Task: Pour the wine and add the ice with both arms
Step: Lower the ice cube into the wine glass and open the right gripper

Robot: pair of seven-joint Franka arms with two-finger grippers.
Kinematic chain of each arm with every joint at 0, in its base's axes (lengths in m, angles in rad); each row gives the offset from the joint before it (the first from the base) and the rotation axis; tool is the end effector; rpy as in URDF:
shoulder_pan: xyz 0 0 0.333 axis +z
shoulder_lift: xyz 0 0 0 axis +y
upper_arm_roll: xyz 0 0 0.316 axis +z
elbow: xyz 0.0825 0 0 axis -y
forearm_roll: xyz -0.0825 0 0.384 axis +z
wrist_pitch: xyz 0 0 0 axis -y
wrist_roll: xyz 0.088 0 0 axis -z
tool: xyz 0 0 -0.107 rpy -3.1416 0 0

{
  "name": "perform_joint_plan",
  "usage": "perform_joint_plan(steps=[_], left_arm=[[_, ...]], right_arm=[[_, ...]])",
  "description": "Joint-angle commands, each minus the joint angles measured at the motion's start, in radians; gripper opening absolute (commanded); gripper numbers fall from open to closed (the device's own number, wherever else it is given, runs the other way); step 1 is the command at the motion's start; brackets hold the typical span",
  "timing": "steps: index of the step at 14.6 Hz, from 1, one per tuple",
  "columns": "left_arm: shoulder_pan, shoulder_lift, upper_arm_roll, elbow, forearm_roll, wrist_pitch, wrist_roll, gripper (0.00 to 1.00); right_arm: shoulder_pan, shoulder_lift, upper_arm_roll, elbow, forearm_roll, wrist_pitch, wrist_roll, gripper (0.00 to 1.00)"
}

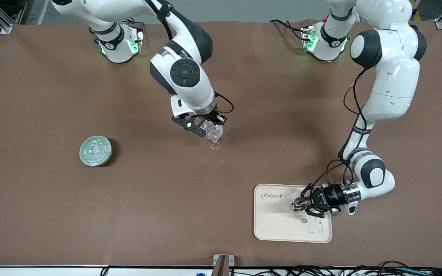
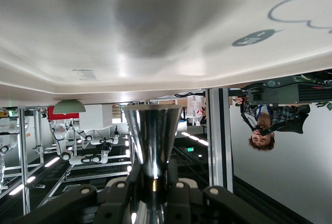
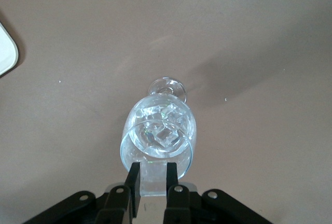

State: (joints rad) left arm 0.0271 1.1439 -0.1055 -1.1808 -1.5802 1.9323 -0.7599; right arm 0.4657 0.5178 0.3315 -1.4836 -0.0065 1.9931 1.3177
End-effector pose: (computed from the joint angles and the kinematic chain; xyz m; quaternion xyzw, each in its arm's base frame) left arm 0.7451 -0.1029 0.1135 0.4818 0.5831 -0.3835 0.5299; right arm 0.5139 0.4716 0.3894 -0.9581 0.2755 0.0630 0.0463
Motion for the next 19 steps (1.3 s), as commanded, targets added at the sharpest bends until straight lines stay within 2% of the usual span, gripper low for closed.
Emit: perform_joint_plan(steps=[1,4,7,9,11,17,18,19], left_arm=[[-0.004,0.016,-0.007,0.018,-0.032,0.011,-0.012,0.09],[-0.004,0.016,-0.005,0.01,-0.032,0.011,0.014,0.22],[-0.003,0.016,-0.005,0.0,-0.032,0.01,0.05,0.32],[-0.001,0.016,-0.005,0.0,-0.032,0.01,0.06,0.34],[-0.001,0.016,-0.005,0.0,-0.032,0.01,0.063,0.35],[0.0,0.016,-0.005,0.0,-0.03,0.01,0.06,0.39],[0.001,0.016,-0.005,0.0,-0.032,0.01,0.062,0.4],[0.001,0.016,-0.005,0.0,-0.03,0.01,0.063,0.41]], right_arm=[[0.004,0.002,0.001,-0.001,-0.021,0.007,0.022,0.05],[0.004,0.002,0.003,0.002,-0.02,0.006,0.017,0.15],[0.004,0.002,0.001,0.005,-0.018,0.006,0.018,0.33],[0.002,0.002,0.003,0.008,-0.015,0.007,0.018,0.4],[0.002,0.002,0.001,0.008,-0.017,0.007,0.02,0.44],[0.001,0.002,0.001,0.011,-0.013,0.007,0.022,0.46],[0.001,0.002,0.001,0.013,-0.015,0.007,0.022,0.53],[0.001,0.002,0.001,0.013,-0.017,0.009,0.022,0.69]])
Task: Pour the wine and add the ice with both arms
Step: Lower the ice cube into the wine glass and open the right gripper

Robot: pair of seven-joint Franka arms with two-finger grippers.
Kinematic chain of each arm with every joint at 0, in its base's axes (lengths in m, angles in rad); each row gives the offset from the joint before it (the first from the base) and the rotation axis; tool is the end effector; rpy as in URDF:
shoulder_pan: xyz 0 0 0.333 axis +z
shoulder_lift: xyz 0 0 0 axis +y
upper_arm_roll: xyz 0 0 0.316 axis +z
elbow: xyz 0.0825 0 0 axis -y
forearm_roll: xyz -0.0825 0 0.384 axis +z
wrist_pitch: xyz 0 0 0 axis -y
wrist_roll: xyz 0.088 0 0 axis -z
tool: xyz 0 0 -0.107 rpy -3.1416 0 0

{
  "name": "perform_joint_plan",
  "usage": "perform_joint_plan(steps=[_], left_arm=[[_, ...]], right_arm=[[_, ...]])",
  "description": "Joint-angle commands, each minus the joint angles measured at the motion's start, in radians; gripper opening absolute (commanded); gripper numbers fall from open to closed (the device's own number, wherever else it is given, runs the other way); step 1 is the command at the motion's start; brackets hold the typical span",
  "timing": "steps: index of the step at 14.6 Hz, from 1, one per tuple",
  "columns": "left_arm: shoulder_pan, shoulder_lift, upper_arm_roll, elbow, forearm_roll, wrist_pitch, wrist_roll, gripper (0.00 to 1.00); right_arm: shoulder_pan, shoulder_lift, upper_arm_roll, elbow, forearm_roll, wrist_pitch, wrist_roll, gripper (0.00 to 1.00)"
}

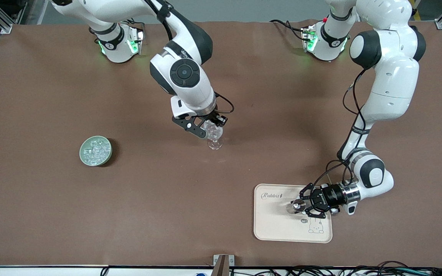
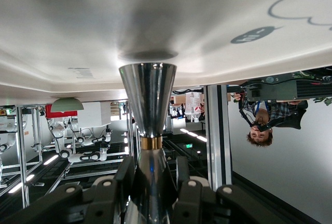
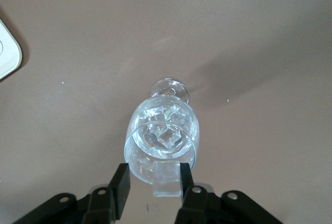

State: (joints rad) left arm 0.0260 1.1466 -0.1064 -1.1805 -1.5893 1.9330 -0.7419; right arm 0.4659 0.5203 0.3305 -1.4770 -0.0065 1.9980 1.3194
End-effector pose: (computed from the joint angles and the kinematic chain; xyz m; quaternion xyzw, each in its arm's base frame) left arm 0.7449 -0.1040 0.1121 0.4831 0.5795 -0.3801 0.5351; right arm 0.5160 0.4721 0.3912 -0.9576 0.2772 0.0609 0.0502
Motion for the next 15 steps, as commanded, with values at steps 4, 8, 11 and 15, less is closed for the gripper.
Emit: perform_joint_plan(steps=[4,8,11,15], left_arm=[[0.002,0.013,-0.003,0.001,-0.021,0.009,0.045,0.44],[0.009,0.007,-0.001,-0.001,-0.021,0.009,0.042,0.5],[0.022,0.001,0.001,-0.002,-0.012,0.003,0.035,0.59],[0.032,-0.021,0.004,-0.017,0.012,-0.028,0.032,1.0]], right_arm=[[0.002,0.0,0.002,0.006,-0.021,0.005,0.02,1.0],[0.003,0.023,0.002,0.036,-0.023,0.005,0.018,1.0],[0.007,0.041,0.002,0.067,-0.023,0.005,0.02,1.0],[0.004,0.04,0.002,0.07,-0.021,-0.005,0.018,1.0]])
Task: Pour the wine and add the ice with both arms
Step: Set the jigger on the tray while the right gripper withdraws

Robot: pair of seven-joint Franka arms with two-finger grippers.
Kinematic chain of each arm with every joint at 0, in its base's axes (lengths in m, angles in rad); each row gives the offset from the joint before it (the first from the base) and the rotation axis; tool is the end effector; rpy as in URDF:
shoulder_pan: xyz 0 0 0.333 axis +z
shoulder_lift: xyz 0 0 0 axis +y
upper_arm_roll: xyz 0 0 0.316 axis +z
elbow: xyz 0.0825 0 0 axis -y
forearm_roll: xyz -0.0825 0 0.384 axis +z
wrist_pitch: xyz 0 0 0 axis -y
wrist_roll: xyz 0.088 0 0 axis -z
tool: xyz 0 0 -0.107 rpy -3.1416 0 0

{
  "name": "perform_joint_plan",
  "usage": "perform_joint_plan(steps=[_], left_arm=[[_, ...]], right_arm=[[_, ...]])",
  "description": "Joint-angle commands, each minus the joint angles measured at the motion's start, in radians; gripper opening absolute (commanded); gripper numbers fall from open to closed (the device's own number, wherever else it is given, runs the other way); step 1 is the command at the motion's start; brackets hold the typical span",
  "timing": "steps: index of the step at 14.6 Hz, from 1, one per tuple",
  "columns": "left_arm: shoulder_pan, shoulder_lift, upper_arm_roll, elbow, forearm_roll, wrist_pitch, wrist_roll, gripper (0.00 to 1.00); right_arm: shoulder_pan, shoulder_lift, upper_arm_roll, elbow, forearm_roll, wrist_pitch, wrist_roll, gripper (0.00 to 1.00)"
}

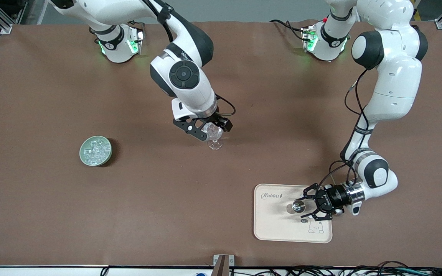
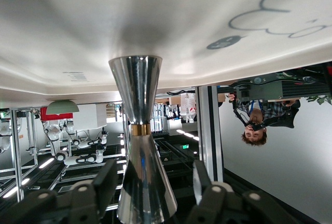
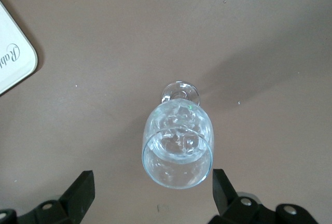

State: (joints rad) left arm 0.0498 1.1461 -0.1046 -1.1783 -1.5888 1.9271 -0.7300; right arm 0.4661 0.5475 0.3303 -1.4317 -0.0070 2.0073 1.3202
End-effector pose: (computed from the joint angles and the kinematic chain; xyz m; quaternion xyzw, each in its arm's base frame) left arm 0.7477 -0.0860 0.1136 0.4807 0.5803 -0.3713 0.5425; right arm 0.5264 0.4762 0.3949 -0.9560 0.2806 0.0567 0.0641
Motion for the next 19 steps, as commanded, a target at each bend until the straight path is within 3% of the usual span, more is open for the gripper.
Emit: perform_joint_plan(steps=[1,3,7,13,19], left_arm=[[0.022,-0.02,0.002,-0.018,0.038,-0.037,0.015,1.0],[0.038,-0.023,0.002,-0.018,0.084,-0.054,-0.009,1.0],[0.054,-0.084,0.002,-0.015,0.269,-0.076,-0.019,1.0],[0.07,-0.213,-0.003,-0.012,0.582,-0.095,-0.017,1.0],[0.101,-0.391,-0.006,-0.018,0.97,-0.324,0.111,1.0]], right_arm=[[-0.004,0.005,0.003,0.025,-0.022,-0.016,0.016,1.0],[-0.014,-0.03,0.0,0.025,-0.053,-0.022,0.01,1.0],[-0.082,-0.131,0.001,0.023,-0.23,-0.117,-0.042,1.0],[-0.323,-0.31,-0.01,0.023,-0.249,-0.268,-0.396,1.0],[-0.425,-0.406,-0.193,0.025,-0.184,-0.274,-0.796,1.0]])
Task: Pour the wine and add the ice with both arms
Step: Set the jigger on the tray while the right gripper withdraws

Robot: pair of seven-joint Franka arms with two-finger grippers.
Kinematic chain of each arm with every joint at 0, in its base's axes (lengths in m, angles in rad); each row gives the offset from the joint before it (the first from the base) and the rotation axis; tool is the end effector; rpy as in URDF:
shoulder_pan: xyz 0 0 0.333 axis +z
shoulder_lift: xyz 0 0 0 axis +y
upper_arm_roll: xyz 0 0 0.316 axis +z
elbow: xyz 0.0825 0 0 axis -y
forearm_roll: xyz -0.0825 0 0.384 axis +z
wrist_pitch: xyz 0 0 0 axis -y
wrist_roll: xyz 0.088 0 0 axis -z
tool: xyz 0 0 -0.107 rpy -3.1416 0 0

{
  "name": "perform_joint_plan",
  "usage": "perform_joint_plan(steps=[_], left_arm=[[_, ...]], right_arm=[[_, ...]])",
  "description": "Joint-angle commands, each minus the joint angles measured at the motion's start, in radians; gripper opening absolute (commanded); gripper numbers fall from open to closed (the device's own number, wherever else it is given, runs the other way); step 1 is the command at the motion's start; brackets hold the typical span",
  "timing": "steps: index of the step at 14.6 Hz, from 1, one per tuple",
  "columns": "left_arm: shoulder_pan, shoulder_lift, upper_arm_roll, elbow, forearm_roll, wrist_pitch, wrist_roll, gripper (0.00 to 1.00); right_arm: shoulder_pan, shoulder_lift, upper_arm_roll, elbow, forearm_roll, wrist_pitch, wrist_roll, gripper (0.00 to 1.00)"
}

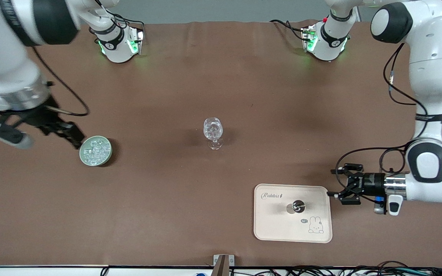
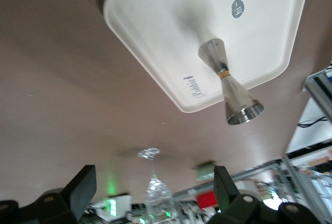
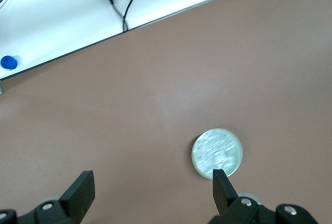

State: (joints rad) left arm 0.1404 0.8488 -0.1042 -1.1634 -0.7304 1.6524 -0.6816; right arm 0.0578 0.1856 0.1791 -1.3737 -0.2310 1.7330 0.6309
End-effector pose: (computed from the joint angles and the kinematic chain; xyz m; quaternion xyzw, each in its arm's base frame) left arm 0.7329 -0.0177 0.2896 0.8103 0.4121 -0.2759 0.3123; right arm 0.6167 0.1154 0.6285 0.9732 -0.1885 0.1210 0.0528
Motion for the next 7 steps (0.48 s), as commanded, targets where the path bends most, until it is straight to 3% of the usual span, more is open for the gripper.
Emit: perform_joint_plan(steps=[1,7], left_arm=[[0.01,-0.134,-0.011,-0.033,0.199,-0.089,0.13,1.0],[0.015,-0.359,-0.032,-0.077,0.481,-0.166,0.433,1.0]], right_arm=[[-0.027,-0.061,-0.07,-0.034,0.061,-0.007,-0.175,1.0],[-0.056,-0.142,-0.225,-0.034,0.142,-0.156,-0.554,1.0]])
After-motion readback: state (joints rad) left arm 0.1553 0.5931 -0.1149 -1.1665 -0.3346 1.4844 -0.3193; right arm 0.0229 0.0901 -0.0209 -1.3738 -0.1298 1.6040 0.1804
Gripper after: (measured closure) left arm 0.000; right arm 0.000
